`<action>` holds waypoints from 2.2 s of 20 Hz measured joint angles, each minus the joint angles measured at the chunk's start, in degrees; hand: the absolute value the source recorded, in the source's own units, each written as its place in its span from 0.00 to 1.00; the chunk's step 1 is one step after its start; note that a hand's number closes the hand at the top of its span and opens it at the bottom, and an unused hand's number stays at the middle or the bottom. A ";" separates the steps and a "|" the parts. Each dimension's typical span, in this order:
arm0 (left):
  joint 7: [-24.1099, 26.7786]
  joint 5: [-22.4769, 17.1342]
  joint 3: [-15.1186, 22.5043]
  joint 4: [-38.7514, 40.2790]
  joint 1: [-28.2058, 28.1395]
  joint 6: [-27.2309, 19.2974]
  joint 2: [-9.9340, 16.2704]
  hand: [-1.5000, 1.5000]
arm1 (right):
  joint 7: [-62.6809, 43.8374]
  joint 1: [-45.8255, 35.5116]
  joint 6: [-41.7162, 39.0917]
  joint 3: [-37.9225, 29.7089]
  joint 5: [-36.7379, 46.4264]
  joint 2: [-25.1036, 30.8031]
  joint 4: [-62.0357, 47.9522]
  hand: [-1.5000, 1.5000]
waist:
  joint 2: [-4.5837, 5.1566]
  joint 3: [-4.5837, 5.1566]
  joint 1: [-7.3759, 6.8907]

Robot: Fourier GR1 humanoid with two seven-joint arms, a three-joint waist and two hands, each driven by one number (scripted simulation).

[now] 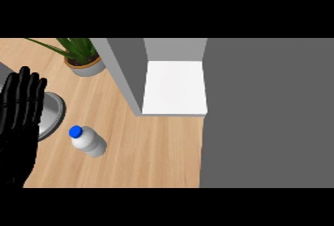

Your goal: Pick up the bottled water, place it into the cabinet and close the cabinet

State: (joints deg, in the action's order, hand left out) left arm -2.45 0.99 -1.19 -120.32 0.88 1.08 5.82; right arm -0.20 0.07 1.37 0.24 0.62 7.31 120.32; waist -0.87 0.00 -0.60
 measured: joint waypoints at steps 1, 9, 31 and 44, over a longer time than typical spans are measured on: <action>-0.57 -0.36 -0.79 -0.54 0.06 -0.03 0.22 0.00 | -0.05 0.59 -0.16 0.00 -0.12 -0.18 0.74 0.00 | 0.18 -0.01 0.14; -5.30 -1.10 -7.04 2.67 1.58 -5.70 -1.68 0.00 | -2.20 9.82 -4.19 5.83 -4.00 -1.68 7.68 0.00 | 0.59 -0.02 0.85; -17.53 2.19 -6.57 -4.70 -11.26 -9.39 -4.67 0.00 | 1.59 36.66 -10.91 19.75 -4.10 -0.07 22.41 0.00 | 0.66 0.02 1.21; -3.16 -7.16 -13.12 19.84 -11.87 -2.86 -4.89 0.00 | 8.22 44.55 -10.34 24.42 -2.74 2.44 22.85 0.00 | 0.69 0.10 1.65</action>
State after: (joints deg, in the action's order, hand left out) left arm -5.61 -6.16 -14.30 -100.48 -10.99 -1.78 0.92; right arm 8.02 44.62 -8.96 24.67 -2.11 9.75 143.17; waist -0.18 0.10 1.05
